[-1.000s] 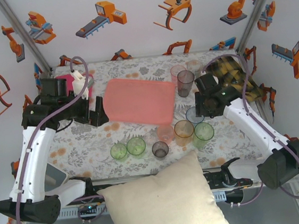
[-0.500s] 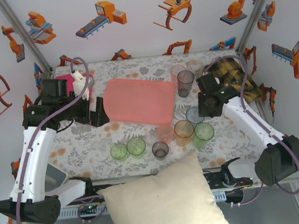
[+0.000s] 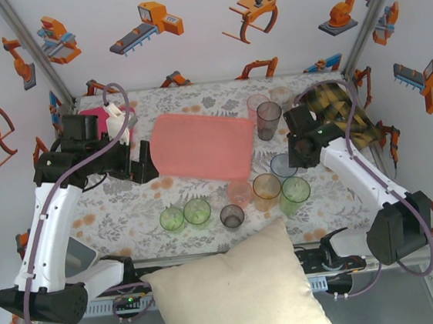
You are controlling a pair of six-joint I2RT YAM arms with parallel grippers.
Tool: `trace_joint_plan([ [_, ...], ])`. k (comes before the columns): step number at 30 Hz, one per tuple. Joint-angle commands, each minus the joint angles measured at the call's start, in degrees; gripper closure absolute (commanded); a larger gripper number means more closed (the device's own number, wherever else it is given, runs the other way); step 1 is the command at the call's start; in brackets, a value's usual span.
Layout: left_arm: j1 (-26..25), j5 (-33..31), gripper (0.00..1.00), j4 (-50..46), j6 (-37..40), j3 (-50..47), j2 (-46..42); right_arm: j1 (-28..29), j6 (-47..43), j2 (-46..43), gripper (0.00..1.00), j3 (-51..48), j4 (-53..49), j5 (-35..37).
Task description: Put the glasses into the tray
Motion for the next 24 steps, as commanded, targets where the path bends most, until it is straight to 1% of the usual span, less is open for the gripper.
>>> trace_joint_plan([
  [1, -0.25, 1.32, 0.03, 0.2, -0.59, -0.46, -1.12, -0.41, -1.42, 0.69, 0.69, 0.33, 1.13, -0.14],
  [3, -0.21, 1.32, 0.03, 0.2, -0.53, -0.54, -1.1, -0.4, -1.64, 1.02, 0.7, 0.75, 1.13, -0.31],
  [5, -0.25, 1.32, 0.03, 0.3, -0.57, -0.65, -1.03, -0.48, -1.89, 1.35, 0.73, 1.06, 1.11, -0.49],
  [11, -0.25, 1.33, 0.03, 0.29, -0.53, -0.71, -1.32, -0.5, -1.82, 1.83, 0.75, 0.89, 1.52, -1.1],
  [20, -0.22, 1.32, 0.03, 0.22, -0.83, -0.65, -1.49, -0.51, -2.35, 1.22, 0.76, 1.0, 2.74, -3.83],
  [24, -0.19, 1.32, 0.03, 0.22, -0.84, -0.45, -1.81, -0.49, -2.52, 1.16, 0.81, 0.88, 2.48, -3.67],
])
